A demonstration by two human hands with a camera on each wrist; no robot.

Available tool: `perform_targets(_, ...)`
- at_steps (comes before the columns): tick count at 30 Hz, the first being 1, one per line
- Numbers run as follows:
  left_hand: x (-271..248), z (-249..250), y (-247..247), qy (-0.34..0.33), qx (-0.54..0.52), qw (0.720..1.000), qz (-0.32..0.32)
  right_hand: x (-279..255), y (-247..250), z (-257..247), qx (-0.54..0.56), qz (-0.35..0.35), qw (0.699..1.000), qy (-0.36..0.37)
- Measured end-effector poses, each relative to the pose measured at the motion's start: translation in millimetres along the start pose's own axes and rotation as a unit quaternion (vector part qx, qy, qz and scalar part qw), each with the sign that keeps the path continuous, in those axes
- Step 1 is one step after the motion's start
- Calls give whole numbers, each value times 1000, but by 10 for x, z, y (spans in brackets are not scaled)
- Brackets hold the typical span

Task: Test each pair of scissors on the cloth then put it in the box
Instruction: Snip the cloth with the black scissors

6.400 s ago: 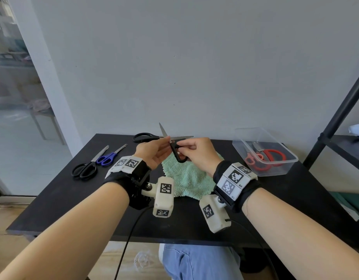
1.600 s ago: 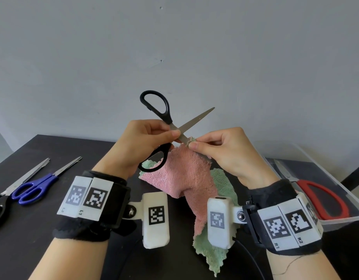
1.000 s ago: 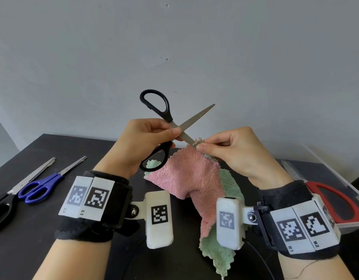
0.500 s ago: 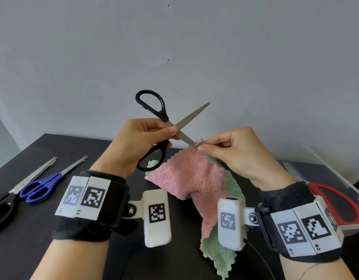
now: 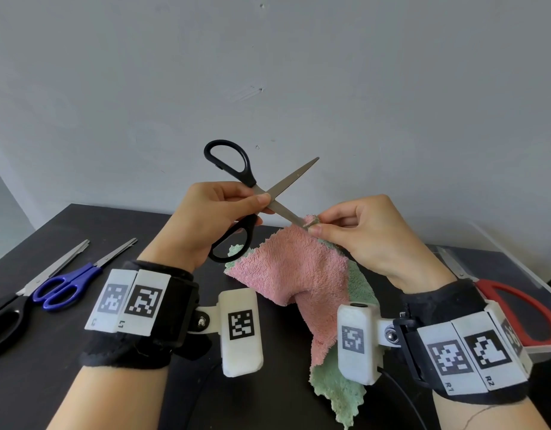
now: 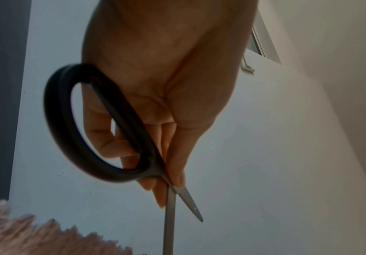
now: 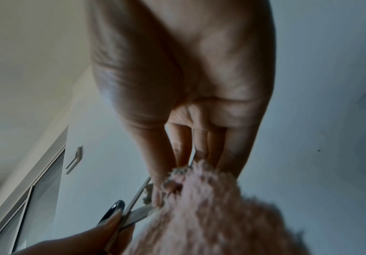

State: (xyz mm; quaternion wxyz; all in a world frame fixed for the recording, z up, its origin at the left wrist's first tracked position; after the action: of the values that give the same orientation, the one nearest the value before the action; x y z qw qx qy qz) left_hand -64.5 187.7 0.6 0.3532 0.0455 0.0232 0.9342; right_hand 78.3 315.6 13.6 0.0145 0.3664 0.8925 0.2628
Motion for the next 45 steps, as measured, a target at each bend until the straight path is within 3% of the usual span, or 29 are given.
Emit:
perform_targets(13, 7, -12, 40, 2, 9, 1000, 12, 18, 39, 41, -2, 7, 1000, -7)
perform_targets(18, 24, -17, 173, 4, 7, 999, 31, 36, 124, 106, -62, 23, 998, 0)
perform_targets(27, -84, 58, -66, 14, 12, 997, -72, -8, 176, -54, 77, 38, 996, 21)
perform_targets(38, -69, 87, -117, 2, 11, 999, -51, -76, -13, -267, 85, 3, 993, 81)
perform_targets(45, -66, 101, -143, -4, 7, 999, -38, -98, -42, -341, 90, 20, 990, 106)
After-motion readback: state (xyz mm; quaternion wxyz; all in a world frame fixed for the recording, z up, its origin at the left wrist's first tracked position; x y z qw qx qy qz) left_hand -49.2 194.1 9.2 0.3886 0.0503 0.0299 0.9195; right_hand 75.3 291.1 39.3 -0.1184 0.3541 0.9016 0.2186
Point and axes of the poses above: each hand's wrist, its own x-axis towards the middle knuckle, its own y-axis out of the back of the hand, z = x × y, the point moved 8 cm from there along x, towards the middle knuckle, and after that the axes turned 4 degrees about z, right-handed, at the moved point
